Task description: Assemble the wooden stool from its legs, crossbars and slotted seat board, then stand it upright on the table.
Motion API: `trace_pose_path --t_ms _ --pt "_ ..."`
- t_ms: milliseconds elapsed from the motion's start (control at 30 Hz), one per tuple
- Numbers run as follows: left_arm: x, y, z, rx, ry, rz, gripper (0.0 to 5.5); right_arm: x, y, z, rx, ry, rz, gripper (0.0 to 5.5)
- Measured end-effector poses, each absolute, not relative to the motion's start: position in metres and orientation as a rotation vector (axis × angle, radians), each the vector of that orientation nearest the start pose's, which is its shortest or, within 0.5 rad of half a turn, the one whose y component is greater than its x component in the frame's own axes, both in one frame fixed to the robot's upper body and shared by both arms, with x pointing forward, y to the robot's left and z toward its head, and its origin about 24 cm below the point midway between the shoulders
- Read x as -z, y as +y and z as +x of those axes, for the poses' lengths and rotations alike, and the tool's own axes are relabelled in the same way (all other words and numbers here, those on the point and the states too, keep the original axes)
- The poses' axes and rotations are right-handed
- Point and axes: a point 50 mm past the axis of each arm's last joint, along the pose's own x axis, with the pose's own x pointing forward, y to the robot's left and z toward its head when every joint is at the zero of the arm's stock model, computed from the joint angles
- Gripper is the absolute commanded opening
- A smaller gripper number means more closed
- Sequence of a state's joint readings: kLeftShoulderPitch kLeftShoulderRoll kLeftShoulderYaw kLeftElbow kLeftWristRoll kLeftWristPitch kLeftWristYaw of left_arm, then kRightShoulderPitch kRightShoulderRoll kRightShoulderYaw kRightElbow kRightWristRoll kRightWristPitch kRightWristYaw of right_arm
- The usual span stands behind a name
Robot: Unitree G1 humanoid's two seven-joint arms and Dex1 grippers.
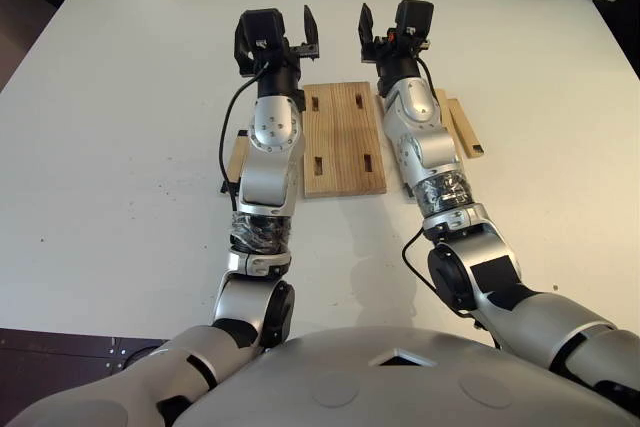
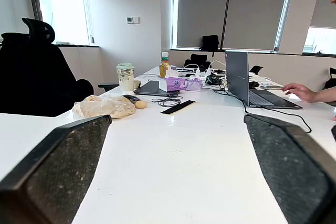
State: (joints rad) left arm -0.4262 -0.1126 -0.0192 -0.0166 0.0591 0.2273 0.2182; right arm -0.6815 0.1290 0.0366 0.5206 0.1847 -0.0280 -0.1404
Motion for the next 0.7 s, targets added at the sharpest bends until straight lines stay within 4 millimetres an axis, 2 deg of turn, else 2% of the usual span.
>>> trace_pose_path --t_ms 133,267,433,533,700 --pt "-0.1412 0.0979 0.3156 -0.063 -0.195 -0.056 4.64 -0.1215 -0.0509 0.3584 -0.169 -0.093 0.239 3.63" --pt "-0.1403 0.0942 0.313 -0.037 -0.193 -0.067 4.03 -0.1184 -0.0471 0.3579 -0.197 -0.056 0.225 3.63" --pt "-0.1404 0.094 0.3123 -0.043 -0.193 -0.075 4.0 -0.1177 -0.047 0.3579 -0.199 -0.042 0.223 3.63" --pt "-0.1402 0.0958 0.3125 -0.054 -0.193 -0.076 3.58 -0.1174 -0.0475 0.3581 -0.197 -0.039 0.224 3.63" --pt "-0.1399 0.0976 0.3126 -0.07 -0.191 -0.079 3.58 -0.1186 -0.0479 0.3581 -0.195 -0.047 0.224 3.63"
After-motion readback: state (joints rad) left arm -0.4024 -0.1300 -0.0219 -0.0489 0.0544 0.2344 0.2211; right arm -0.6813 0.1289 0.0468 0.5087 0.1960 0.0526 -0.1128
